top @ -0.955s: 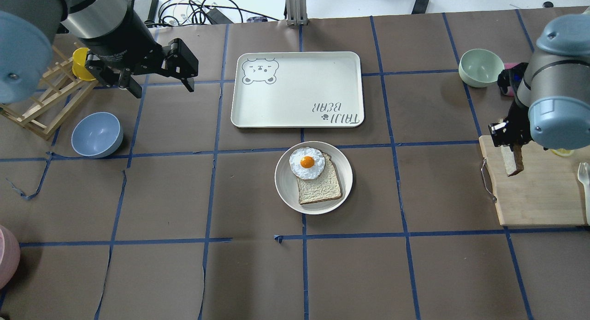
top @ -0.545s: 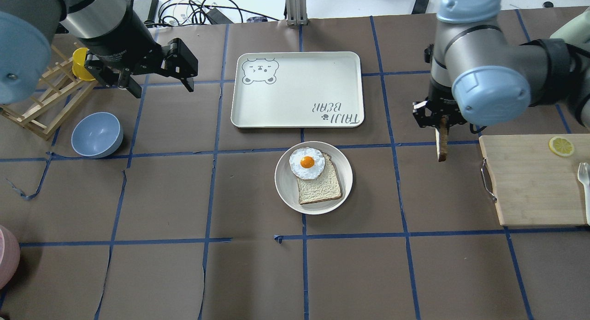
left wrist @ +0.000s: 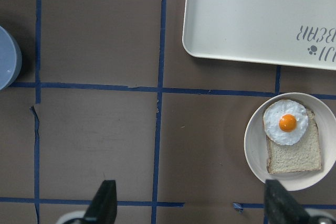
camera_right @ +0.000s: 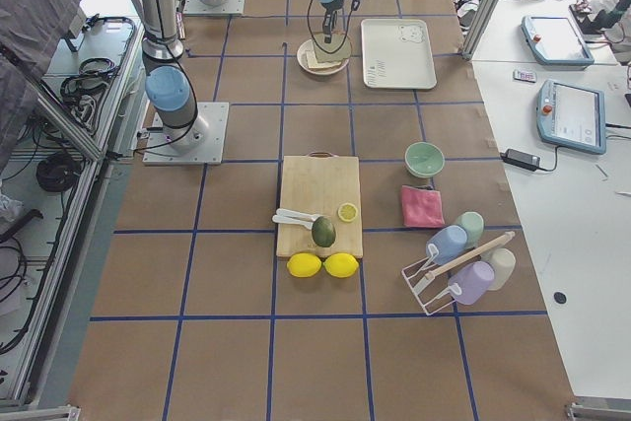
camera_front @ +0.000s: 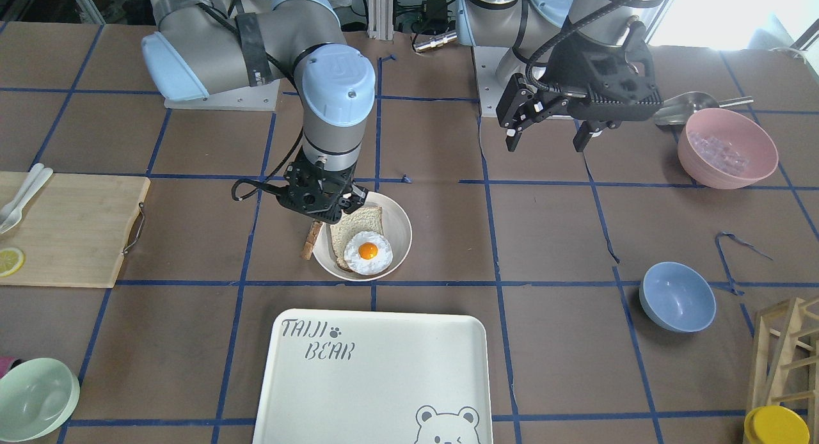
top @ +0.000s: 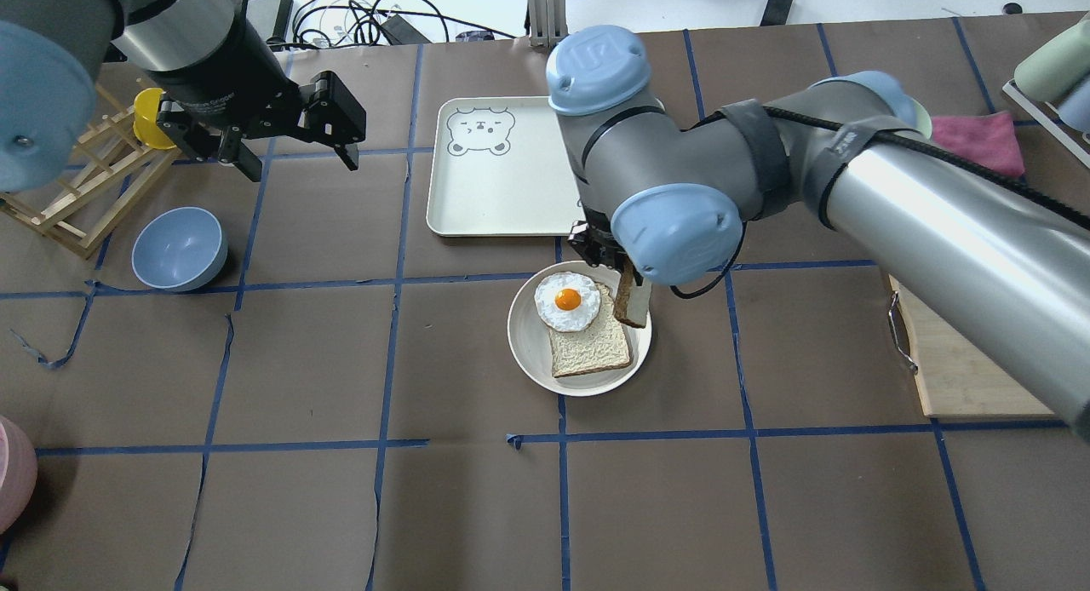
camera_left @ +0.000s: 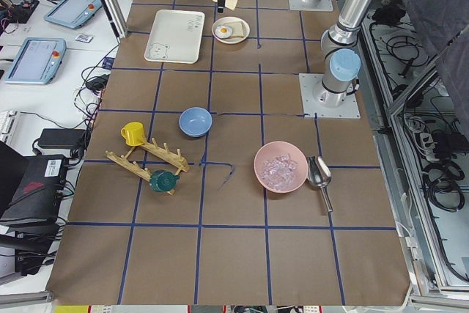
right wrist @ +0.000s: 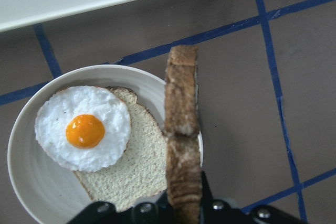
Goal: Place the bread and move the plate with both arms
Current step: 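Carry the bread slice with the right gripper over the egg plate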
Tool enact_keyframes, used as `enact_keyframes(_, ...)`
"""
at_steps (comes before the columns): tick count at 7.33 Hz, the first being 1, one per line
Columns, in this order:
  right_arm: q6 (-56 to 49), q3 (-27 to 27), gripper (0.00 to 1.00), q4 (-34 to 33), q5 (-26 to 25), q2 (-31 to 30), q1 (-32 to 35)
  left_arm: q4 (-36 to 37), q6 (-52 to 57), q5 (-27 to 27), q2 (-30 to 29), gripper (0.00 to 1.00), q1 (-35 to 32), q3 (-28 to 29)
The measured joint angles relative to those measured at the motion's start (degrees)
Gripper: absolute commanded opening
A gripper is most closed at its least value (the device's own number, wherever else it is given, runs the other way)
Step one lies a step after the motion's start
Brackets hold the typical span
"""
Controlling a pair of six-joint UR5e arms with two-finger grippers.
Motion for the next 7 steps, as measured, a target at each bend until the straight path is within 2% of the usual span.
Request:
enact_keyframes(2,1.9,-0.1,0.00,-0.4,-0.5,1.5,2.4,0.0,0.0,0.0,0.0,1.00,0.0,0.0)
enact_keyframes(7,2.6,0.4,0.00,0.1,-2.6,2.4,2.8,0.0,0.0,0.0,0.0,1.00,0.0,0.0)
